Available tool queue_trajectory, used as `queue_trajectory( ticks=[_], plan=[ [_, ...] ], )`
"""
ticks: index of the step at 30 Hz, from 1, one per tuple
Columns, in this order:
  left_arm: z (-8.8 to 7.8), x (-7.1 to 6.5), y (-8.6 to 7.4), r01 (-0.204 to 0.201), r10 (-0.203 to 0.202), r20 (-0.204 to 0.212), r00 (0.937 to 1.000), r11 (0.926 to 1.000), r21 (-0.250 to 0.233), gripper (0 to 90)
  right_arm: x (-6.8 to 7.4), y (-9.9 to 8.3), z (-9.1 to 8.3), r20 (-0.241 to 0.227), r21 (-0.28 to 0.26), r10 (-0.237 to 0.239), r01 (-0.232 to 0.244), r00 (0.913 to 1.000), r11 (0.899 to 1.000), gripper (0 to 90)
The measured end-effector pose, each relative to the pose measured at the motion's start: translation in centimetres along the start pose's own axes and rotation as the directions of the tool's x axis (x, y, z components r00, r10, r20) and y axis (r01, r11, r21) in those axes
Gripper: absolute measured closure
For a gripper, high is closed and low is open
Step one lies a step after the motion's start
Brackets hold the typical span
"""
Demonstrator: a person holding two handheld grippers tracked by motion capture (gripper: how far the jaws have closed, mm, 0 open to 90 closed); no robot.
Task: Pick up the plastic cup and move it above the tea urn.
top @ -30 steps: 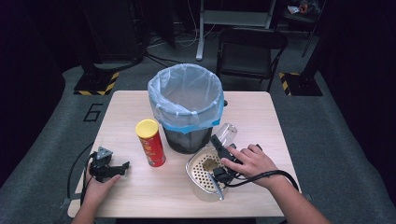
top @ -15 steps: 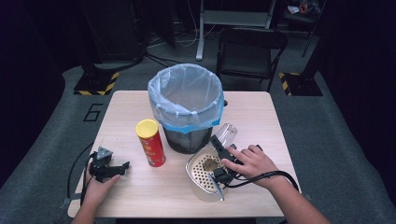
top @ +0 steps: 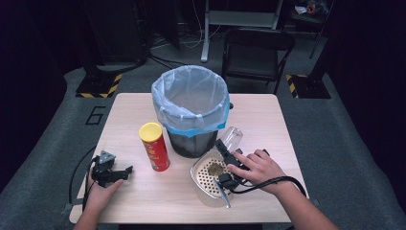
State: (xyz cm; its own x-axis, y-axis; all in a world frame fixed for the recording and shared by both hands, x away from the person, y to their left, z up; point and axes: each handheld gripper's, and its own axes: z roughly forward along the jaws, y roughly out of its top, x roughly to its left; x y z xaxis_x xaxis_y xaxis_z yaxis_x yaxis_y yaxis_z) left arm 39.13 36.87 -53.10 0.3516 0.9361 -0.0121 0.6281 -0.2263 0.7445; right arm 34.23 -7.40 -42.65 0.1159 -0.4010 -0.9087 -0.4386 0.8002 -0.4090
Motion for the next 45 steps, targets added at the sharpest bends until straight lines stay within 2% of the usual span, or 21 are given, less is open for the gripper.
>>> queue_trajectory(
  ticks=[6, 8, 11, 16, 17, 21, 23, 25, 27, 29, 30, 32, 34, 36, 38, 40, 41, 42, 43, 44, 45],
  plan=[
    [0.0, 0.0, 0.0, 0.0, 0.0, 0.0, 1.0, 1.0, 0.0, 12.8, 0.0, 0.0, -0.1, 0.05, 0.008, 0.007, -0.007, 0.9987, 1.0, 35.8],
    [0.0, 0.0, 0.0, 0.0, 0.0, -0.001, 1.0, 1.0, 0.0, 12.8, -0.2, 0.0, -0.1, 0.056, 0.006, -0.013, 0.013, 0.9983, 1.0, 35.7],
    [0.0, 0.0, 0.0, 0.001, -0.001, -0.001, 1.0, 1.0, 0.001, 12.8, -0.2, 0.0, -0.2, 0.066, 0.009, -0.005, 0.004, 0.9978, 1.0, 35.7],
    [0.0, 0.0, 0.0, 0.0, 0.0, 0.0, 1.0, 1.0, -0.001, 12.8, 0.0, -0.2, -0.2, 0.054, 0.01, 0.029, -0.029, 0.9981, 1.0, 35.7],
    [0.0, 0.0, 0.0, 0.001, -0.001, 0.0, 1.0, 1.0, 0.001, 12.8, -0.1, -0.2, -0.2, 0.056, 0.008, 0.003, -0.004, 0.9984, 1.0, 35.7],
    [0.0, 0.0, 0.0, 0.0, 0.0, 0.0, 1.0, 1.0, 0.0, 12.8, 0.1, -0.1, -0.4, 0.074, 0.019, 0.023, -0.024, 0.997, 1.0, 35.7],
    [0.0, 0.0, 0.0, 0.0, 0.0, 0.0, 1.0, 1.0, 0.0, 12.8, -0.1, -0.1, -0.3, 0.058, 0.014, 0.018, -0.019, 0.9981, 1.0, 35.7],
    [0.0, 0.0, 0.0, 0.0, 0.0, 0.0, 1.0, 1.0, 0.0, 12.8, -0.1, 0.0, -0.4, 0.076, 0.017, 0.049, -0.051, 0.9959, 0.999, 35.7],
    [0.0, 0.0, 0.0, 0.001, -0.001, -0.001, 1.0, 1.0, 0.0, 12.8, -0.2, 0.0, -0.4, 0.075, 0.016, 0.048, -0.049, 0.9961, 0.999, 35.7],
    [0.0, 0.0, 0.0, 0.001, -0.001, 0.0, 1.0, 1.0, 0.0, 12.8, -0.1, 0.1, -0.6, 0.103, 0.016, 0.07, -0.072, 0.9922, 0.997, 35.7],
    [0.0, 0.0, 0.0, 0.0, 0.0, 0.0, 1.0, 1.0, 0.0, 12.8, 0.1, 0.1, -0.5, 0.093, 0.014, 0.104, -0.106, 0.9902, 0.994, 35.7],
    [0.0, 0.0, 0.0, 0.0, 0.0, 0.0, 1.0, 1.0, 0.0, 12.8, -0.2, 0.2, -0.5, 0.107, 0.015, 0.088, -0.09, 0.9904, 0.996, 35.6],
    [0.0, 0.0, 0.0, 0.0, 0.0, 0.0, 1.0, 1.0, 0.0, 12.8, 0.2, 0.3, -0.7, 0.129, 0.028, 0.165, -0.17, 0.9778, 0.985, 35.4],
    [0.0, 0.0, 0.0, 0.0, 0.0, 0.0, 1.0, 1.0, 0.0, 12.8, 0.2, 0.4, -0.9, 0.137, 0.018, 0.196, -0.2, 0.9709, 0.98, 35.3],
    [0.0, 0.0, 0.0, 0.001, -0.001, 0.0, 1.0, 1.0, 0.001, 12.8, 0.3, 0.5, -0.9, 0.152, 0.013, 0.264, -0.269, 0.9525, 0.963, 35.2],
    [0.0, 0.0, 0.0, 0.001, -0.001, 0.0, 1.0, 1.0, 0.0, 12.8, 0.2, 0.6, -1.1, 0.164, 0.009, 0.346, -0.352, 0.9237, 0.936, 35.1],
    [0.0, 0.0, 0.0, 0.001, -0.001, 0.0, 1.0, 1.0, -0.001, 12.8, 0.1, 0.6, -1.1, 0.183, 0.005, 0.386, -0.393, 0.9043, 0.919, 35.0],
    [0.0, 0.0, 0.0, 0.001, -0.001, 0.0, 1.0, 1.0, 0.0, 12.8, 0.1, 0.6, -1.2, 0.188, -0.004, 0.443, -0.45, 0.8767, 0.893, 34.9],
    [0.0, 0.0, 0.0, 0.001, -0.001, 0.0, 1.0, 1.0, 0.0, 12.8, -0.2, 0.4, -1.2, 0.189, -0.013, 0.482, -0.488, 0.8557, 0.873, 35.0],
    [0.0, 0.0, 0.0, 0.001, -0.001, 0.0, 1.0, 1.0, 0.001, 12.8, -0.2, 0.4, -1.3, 0.198, -0.02, 0.548, -0.556, 0.8127, 0.831, 34.9],
    [0.0, 0.0, 0.0, 0.001, -0.001, -0.001, 1.0, 1.0, 0.0, 12.8, -0.5, 0.2, -1.3, 0.193, -0.03, 0.585, -0.592, 0.7873, 0.806, 35.0]
  ],
)
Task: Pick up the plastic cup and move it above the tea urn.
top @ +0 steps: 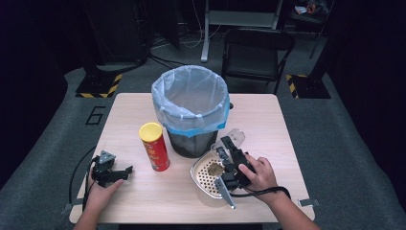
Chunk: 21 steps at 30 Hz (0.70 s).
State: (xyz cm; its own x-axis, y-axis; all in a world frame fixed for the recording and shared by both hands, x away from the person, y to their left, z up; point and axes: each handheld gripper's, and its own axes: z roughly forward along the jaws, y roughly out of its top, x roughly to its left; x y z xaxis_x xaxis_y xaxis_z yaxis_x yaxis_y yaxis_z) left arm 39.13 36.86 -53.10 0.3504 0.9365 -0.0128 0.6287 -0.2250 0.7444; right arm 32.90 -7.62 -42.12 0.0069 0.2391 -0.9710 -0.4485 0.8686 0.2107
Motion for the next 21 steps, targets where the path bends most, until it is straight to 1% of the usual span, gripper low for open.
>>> queue_trajectory(
  ticks=[1, 2, 3, 4, 5, 6, 8, 10, 11, 12, 13, 14, 16, 17, 18, 19, 20, 21],
  plan=[
    [0.0, 0.0, 0.0, -0.001, 0.001, 0.001, 1.0, 1.0, -0.001, 12.8, -0.2, 0.0, 0.0, -0.002, 0.003, 0.065, -0.065, 0.9979, 0.998, 35.0],
    [0.0, 0.0, 0.0, 0.0, 0.0, 0.0, 1.0, 1.0, 0.0, 12.8, -0.5, -0.1, 0.0, -0.006, 0.005, 0.132, -0.132, 0.9913, 0.991, 34.9],
    [0.0, 0.0, 0.0, -0.001, 0.001, 0.001, 1.0, 1.0, 0.0, 12.8, -0.7, -0.1, 0.0, -0.006, 0.008, 0.193, -0.192, 0.9813, 0.981, 34.9],
    [0.0, 0.0, 0.0, -0.001, 0.001, 0.0, 1.0, 1.0, -0.001, 12.8, -0.9, -0.2, 0.0, 0.0, 0.009, 0.25, -0.25, 0.9682, 0.968, 34.9],
    [0.0, 0.0, 0.0, -0.001, 0.001, 0.0, 1.0, 1.0, 0.0, 12.8, -1.1, -0.3, 0.0, 0.002, 0.012, 0.311, -0.311, 0.9504, 0.95, 34.9],
    [0.0, 0.0, 0.0, -0.001, 0.001, 0.0, 1.0, 1.0, -0.001, 12.8, -1.3, -0.4, 0.0, 0.001, 0.01, 0.369, -0.369, 0.9293, 0.929, 34.8],
    [0.0, 0.0, 0.0, -0.001, 0.001, 0.0, 1.0, 1.0, 0.001, 12.8, -1.7, -0.7, 0.0, -0.011, 0.008, 0.47, -0.47, 0.8825, 0.883, 34.6],
    [0.0, 0.0, 0.0, -0.001, 0.001, 0.0, 1.0, 1.0, 0.0, 12.8, -2.1, -1.1, 0.0, -0.035, 0.012, 0.591, -0.591, 0.8057, 0.806, 34.6],
    [0.0, 0.0, 0.0, -0.001, 0.001, 0.001, 1.0, 1.0, 0.0, 12.8, -2.3, -1.3, 0.0, -0.052, 0.019, 0.648, -0.648, 0.76, 0.762, 34.5],
    [0.0, 0.0, 0.0, -0.001, 0.001, 0.001, 1.0, 1.0, 0.0, 12.8, -2.3, -1.3, 0.0, -0.052, 0.019, 0.648, -0.648, 0.76, 0.762, 34.5],
    [0.0, 0.0, 0.0, -0.001, 0.001, 0.0, 1.0, 1.0, 0.0, 12.8, -2.8, -2.0, 0.1, -0.086, 0.038, 0.746, -0.746, 0.6608, 0.665, 34.5],
    [0.0, 0.0, 0.0, -0.001, 0.001, 0.0, 1.0, 1.0, 0.0, 12.8, -3.0, -2.3, 0.2, -0.103, 0.048, 0.788, -0.788, 0.6071, 0.614, 34.5],
    [0.0, 0.0, 0.0, -0.001, 0.001, 0.0, 1.0, 1.0, 0.0, 12.8, -3.3, -3.0, 0.3, -0.134, 0.062, 0.863, -0.865, 0.4875, 0.498, 34.6],
    [0.0, 0.0, 0.0, -0.001, 0.001, 0.0, 1.0, 1.0, 0.0, 12.8, -3.5, -3.3, 0.4, -0.15, 0.073, 0.89, -0.893, 0.4311, 0.445, 34.6],
    [0.0, 0.0, 0.0, -0.001, 0.001, 0.0, 1.0, 1.0, 0.0, 12.8, -3.7, -3.6, 0.4, -0.168, 0.084, 0.907, -0.912, 0.385, 0.402, 34.6],
    [0.0, 0.0, 0.0, -0.001, 0.001, 0.001, 1.0, 1.0, -0.001, 12.8, -3.8, -3.8, 0.4, -0.193, 0.096, 0.923, -0.929, 0.3335, 0.356, 34.8],
    [0.0, 0.0, 0.0, 0.0, 0.0, 0.0, 1.0, 1.0, 0.0, 12.8, -3.9, -4.1, 0.4, -0.214, 0.108, 0.933, -0.942, 0.2896, 0.317, 34.9],
    [0.0, 0.0, 0.0, -0.001, 0.001, 0.001, 1.0, 1.0, 0.0, 12.8, -4.0, -4.2, 0.4, -0.227, 0.13, 0.943, -0.952, 0.2422, 0.276, 35.1]
  ],
)
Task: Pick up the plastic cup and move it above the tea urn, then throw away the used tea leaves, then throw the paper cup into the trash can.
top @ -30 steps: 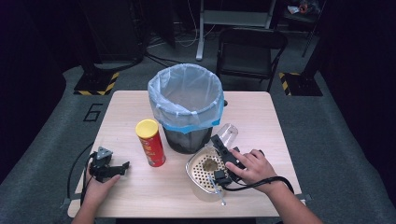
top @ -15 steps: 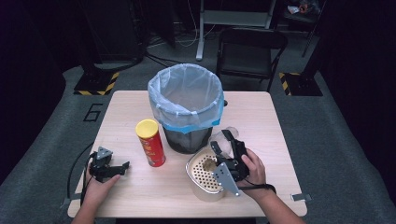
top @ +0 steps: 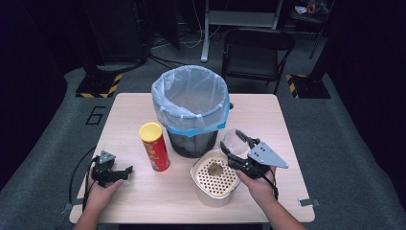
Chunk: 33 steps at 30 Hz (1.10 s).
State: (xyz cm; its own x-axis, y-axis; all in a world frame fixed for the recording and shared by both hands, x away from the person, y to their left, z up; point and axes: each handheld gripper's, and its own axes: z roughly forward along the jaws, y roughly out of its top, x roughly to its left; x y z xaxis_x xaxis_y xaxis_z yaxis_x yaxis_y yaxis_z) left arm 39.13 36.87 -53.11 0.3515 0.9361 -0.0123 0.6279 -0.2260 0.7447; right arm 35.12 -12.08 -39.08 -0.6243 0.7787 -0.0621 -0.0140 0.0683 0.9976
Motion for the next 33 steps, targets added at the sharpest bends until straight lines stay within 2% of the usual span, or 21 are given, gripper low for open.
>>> queue_trajectory(
  ticks=[4, 7, 10, 13, 18, 22, 26, 33],
  plan=[
    [0.0, 0.0, 0.0, 0.001, -0.001, 0.0, 1.0, 1.0, 0.001, 12.8, -0.5, 0.3, -0.3, -0.063, 0.025, 0.096, -0.095, 0.9934, 0.995, 35.3],
    [0.0, 0.0, 0.0, 0.002, -0.002, -0.002, 1.0, 1.0, 0.001, 12.9, -0.6, 1.0, -0.4, -0.101, 0.047, 0.132, -0.128, 0.9861, 0.991, 35.3],
    [0.0, -0.1, 0.0, 0.001, -0.001, 0.0, 1.0, 1.0, 0.0, 12.9, -0.6, 2.0, -0.5, -0.105, 0.06, 0.113, -0.107, 0.988, 0.992, 35.2],
    [0.0, -0.1, 0.0, 0.0, 0.0, 0.001, 1.0, 1.0, 0.0, 12.9, -0.6, 3.2, -0.5, -0.096, 0.061, 0.064, -0.058, 0.9933, 0.996, 34.9],
    [0.0, -0.1, 0.0, -0.002, 0.002, 0.005, 1.0, 1.0, 0.005, 12.9, -0.9, 4.7, -0.4, -0.093, 0.063, -0.001, 0.006, 0.9956, 0.998, 34.6],
    [0.0, -0.1, 0.0, -0.002, 0.002, 0.005, 1.0, 1.0, 0.004, 12.9, -1.0, 5.6, -0.3, -0.108, 0.073, -0.005, 0.013, 0.9941, 0.997, 34.6],
    [0.0, -0.1, 0.0, -0.003, 0.003, 0.004, 1.0, 1.0, 0.004, 12.9, -1.3, 6.4, -0.1, -0.124, 0.085, 0.017, -0.007, 0.9921, 0.996, 34.7],
    [0.0, -0.1, 0.0, -0.003, 0.003, 0.004, 1.0, 1.0, 0.003, 12.9, -1.8, 8.2, 0.7, -0.152, 0.088, -0.002, 0.016, 0.9884, 0.996, 34.7]
  ],
)
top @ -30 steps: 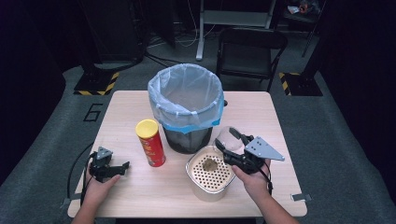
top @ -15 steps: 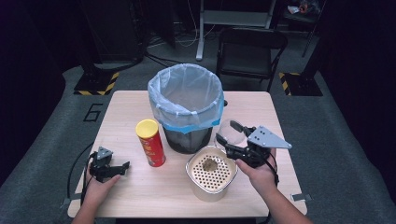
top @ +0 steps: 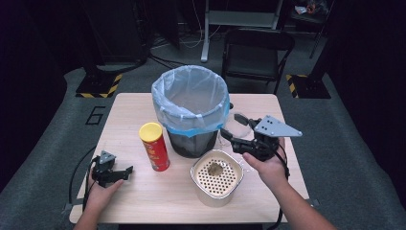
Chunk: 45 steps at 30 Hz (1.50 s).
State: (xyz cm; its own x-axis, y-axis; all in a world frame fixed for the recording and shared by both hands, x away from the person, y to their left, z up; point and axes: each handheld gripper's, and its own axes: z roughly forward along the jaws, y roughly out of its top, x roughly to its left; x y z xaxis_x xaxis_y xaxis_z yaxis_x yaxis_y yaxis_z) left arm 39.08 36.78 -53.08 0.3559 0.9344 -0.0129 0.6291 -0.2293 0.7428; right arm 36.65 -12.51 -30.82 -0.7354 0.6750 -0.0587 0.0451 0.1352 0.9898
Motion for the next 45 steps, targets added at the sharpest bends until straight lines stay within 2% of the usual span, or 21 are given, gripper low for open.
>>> queue_trajectory(
  ticks=[6, 11, 15, 16, 17, 20, 26, 28, 31, 33, 34, 35, 38, 45],
  plan=[
    [0.0, 0.0, 0.0, -0.001, 0.001, -0.002, 1.0, 1.0, 0.004, 12.9, -0.5, 1.3, 0.5, -0.013, 0.009, 0.011, -0.011, 0.9999, 1.0, 34.7],
    [0.0, -0.1, 0.0, 0.004, -0.004, -0.006, 1.0, 1.0, -0.003, 12.9, -1.1, 3.2, 1.8, -0.033, 0.007, 0.02, -0.02, 0.9992, 1.0, 34.7],
    [0.0, -0.1, 0.0, 0.003, -0.003, -0.006, 1.0, 1.0, -0.003, 12.9, -1.8, 5.1, 3.0, -0.031, 0.017, 0.012, -0.012, 0.9994, 1.0, 34.7],
    [0.0, -0.1, 0.0, 0.003, -0.003, -0.006, 1.0, 1.0, -0.003, 12.9, -1.8, 5.1, 3.0, -0.031, 0.017, 0.012, -0.012, 0.9994, 1.0, 34.7],
    [0.0, -0.1, 0.0, 0.003, -0.003, -0.006, 1.0, 1.0, -0.002, 12.9, -2.1, 6.3, 3.5, -0.025, 0.016, 0.006, -0.006, 0.9997, 1.0, 34.6],
    [0.0, -0.1, 0.0, 0.003, -0.003, -0.005, 1.0, 1.0, -0.002, 12.9, -2.5, 8.0, 4.3, 0.004, 0.025, -0.023, 0.023, 0.9997, 0.999, 34.5],
    [0.0, 0.0, 0.0, 0.0, 0.0, -0.005, 1.0, 1.0, -0.001, 12.9, -3.3, 9.9, 5.8, 0.024, 0.028, -0.029, 0.029, 0.9993, 0.999, 34.3],
    [-0.1, 0.0, 0.0, -0.001, 0.001, 0.002, 1.0, 1.0, 0.009, 12.9, -3.5, 10.2, 6.4, 0.025, 0.02, -0.017, 0.016, 0.9995, 1.0, 34.1],
    [0.0, -0.1, 0.0, 0.001, -0.001, -0.007, 1.0, 1.0, -0.002, 12.9, -3.9, 10.3, 7.7, 0.035, 0.008, 0.005, -0.005, 0.9994, 1.0, 33.0],
    [0.0, -0.1, 0.0, 0.003, -0.003, -0.006, 1.0, 1.0, -0.003, 12.9, -4.2, 10.2, 8.8, 0.036, 0.023, 0.021, -0.022, 0.9991, 1.0, 32.6],
    [0.0, -0.1, 0.0, 0.003, -0.003, -0.006, 1.0, 1.0, -0.003, 12.9, -4.2, 10.2, 8.8, 0.036, 0.023, 0.021, -0.022, 0.9991, 1.0, 32.6],
    [0.0, -0.1, 0.0, 0.001, -0.001, -0.007, 1.0, 1.0, -0.003, 12.9, -4.3, 10.1, 9.8, 0.045, 0.033, 0.033, -0.035, 0.9984, 0.999, 32.4],
    [0.0, -0.1, 0.0, 0.008, -0.008, -0.003, 1.0, 1.0, -0.002, 12.9, -4.5, 9.9, 11.2, 0.048, 0.049, 0.043, -0.045, 0.9979, 0.998, 32.3],
    [0.0, -0.1, 0.0, 0.002, -0.002, -0.007, 1.0, 1.0, -0.002, 12.9, -4.3, 9.3, 13.9, 0.066, 0.098, 0.025, -0.031, 0.9975, 0.995, 31.7]
  ],
)
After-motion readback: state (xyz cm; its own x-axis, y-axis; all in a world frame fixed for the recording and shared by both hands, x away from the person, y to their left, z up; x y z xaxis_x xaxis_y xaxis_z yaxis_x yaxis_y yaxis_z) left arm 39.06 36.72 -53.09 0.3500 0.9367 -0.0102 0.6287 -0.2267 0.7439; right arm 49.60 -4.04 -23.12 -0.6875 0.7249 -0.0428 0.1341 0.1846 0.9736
